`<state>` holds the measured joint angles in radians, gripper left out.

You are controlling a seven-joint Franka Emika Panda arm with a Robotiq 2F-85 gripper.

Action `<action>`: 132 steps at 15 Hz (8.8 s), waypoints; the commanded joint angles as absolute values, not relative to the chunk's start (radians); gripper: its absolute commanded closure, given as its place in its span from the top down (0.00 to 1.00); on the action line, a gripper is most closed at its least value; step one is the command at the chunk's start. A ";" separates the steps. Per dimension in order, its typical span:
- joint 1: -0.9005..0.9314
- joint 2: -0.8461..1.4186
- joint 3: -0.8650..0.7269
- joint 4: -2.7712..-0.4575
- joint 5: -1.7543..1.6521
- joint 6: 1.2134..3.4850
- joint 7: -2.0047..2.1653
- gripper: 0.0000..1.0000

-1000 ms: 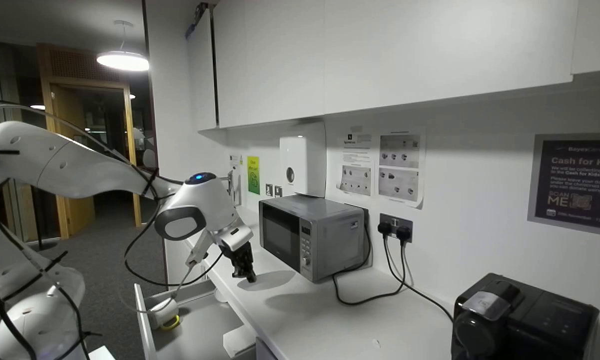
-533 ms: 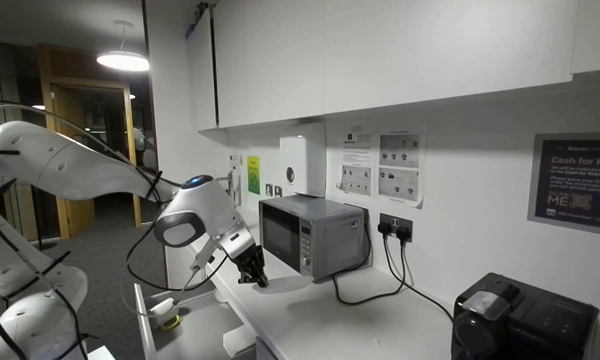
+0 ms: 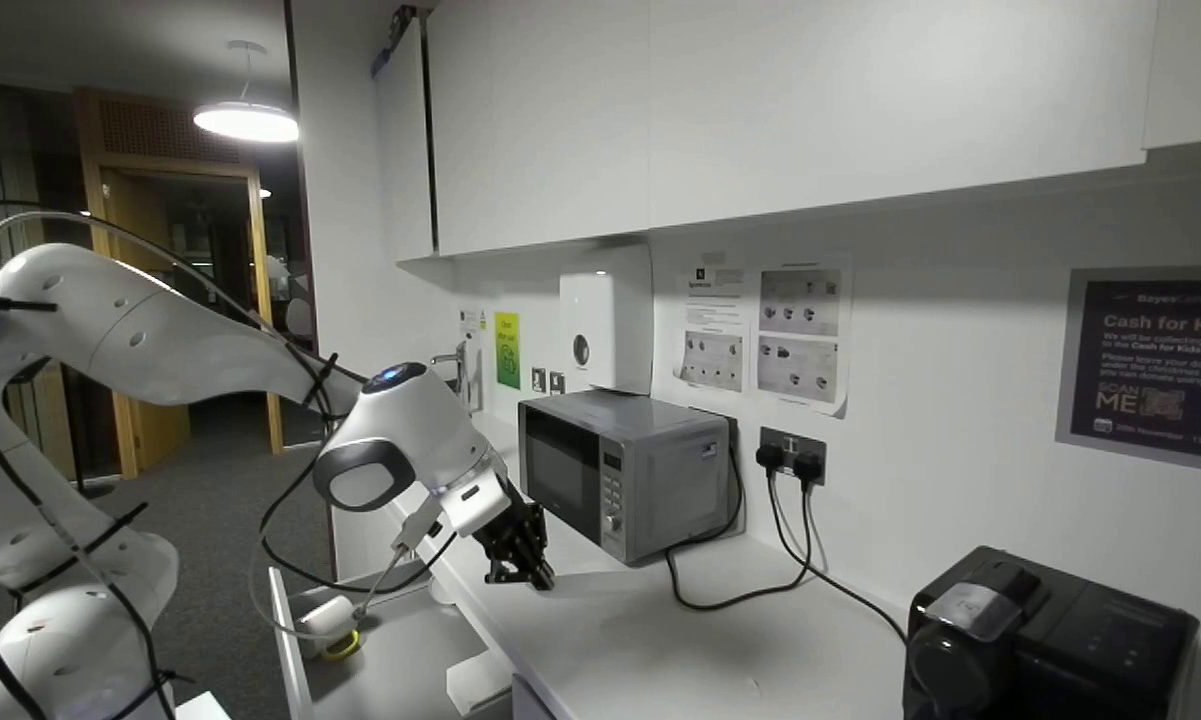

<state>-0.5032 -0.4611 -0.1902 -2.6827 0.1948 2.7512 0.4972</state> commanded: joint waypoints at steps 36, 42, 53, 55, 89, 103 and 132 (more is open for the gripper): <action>-0.120 -0.406 -0.618 -2.666 0.713 2.775 0.127 0.01; -0.043 -0.368 -0.702 -2.650 0.765 2.770 0.075 0.01; 0.116 -0.316 -0.871 -2.600 0.871 2.745 -0.048 0.01; 0.139 -0.307 -0.895 -2.595 0.879 2.744 -0.062 0.01; 0.786 -0.293 -1.510 -2.489 0.866 2.767 -0.119 0.01; 1.026 -0.297 -1.741 -2.446 0.814 2.779 -0.080 0.85; 0.428 -0.042 -1.027 -2.414 0.454 2.781 0.081 1.00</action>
